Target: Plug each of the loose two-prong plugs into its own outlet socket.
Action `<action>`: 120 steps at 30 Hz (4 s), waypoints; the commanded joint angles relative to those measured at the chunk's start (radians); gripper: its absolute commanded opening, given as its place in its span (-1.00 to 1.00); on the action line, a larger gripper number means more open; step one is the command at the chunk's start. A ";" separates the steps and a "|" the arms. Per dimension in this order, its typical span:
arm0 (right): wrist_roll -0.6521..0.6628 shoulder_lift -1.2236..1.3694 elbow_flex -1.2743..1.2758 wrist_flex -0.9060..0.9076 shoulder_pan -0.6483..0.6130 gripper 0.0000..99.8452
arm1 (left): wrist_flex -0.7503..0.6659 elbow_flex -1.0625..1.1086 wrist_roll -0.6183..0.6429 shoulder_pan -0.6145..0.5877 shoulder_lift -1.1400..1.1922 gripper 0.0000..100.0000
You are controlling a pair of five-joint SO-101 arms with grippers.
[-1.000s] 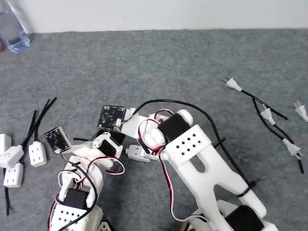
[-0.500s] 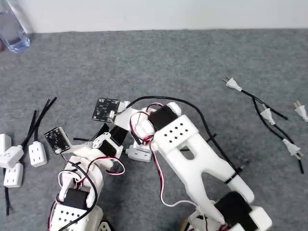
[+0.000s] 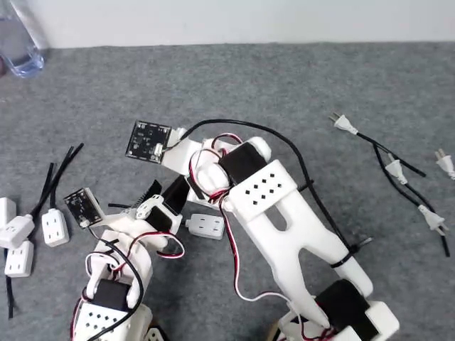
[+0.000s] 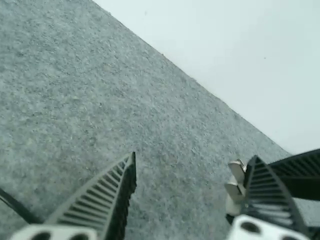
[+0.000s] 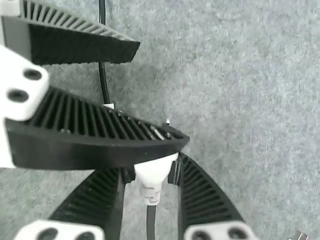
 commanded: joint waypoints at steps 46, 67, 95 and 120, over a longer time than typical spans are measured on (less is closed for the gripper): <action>-0.038 -0.157 -0.106 0.077 0.008 -0.98 | 0.003 -0.004 0.002 -0.005 0.006 -0.35; -0.038 -0.157 -0.107 0.077 0.010 -0.98 | 0.034 -0.004 0.000 0.002 0.005 -0.35; -0.029 -0.150 -0.103 0.077 0.042 -0.98 | 0.044 -0.004 -0.055 -0.011 0.003 -0.35; 0.215 0.211 -0.169 0.274 0.041 -0.98 | 0.176 -0.004 -0.468 -0.618 0.005 -0.35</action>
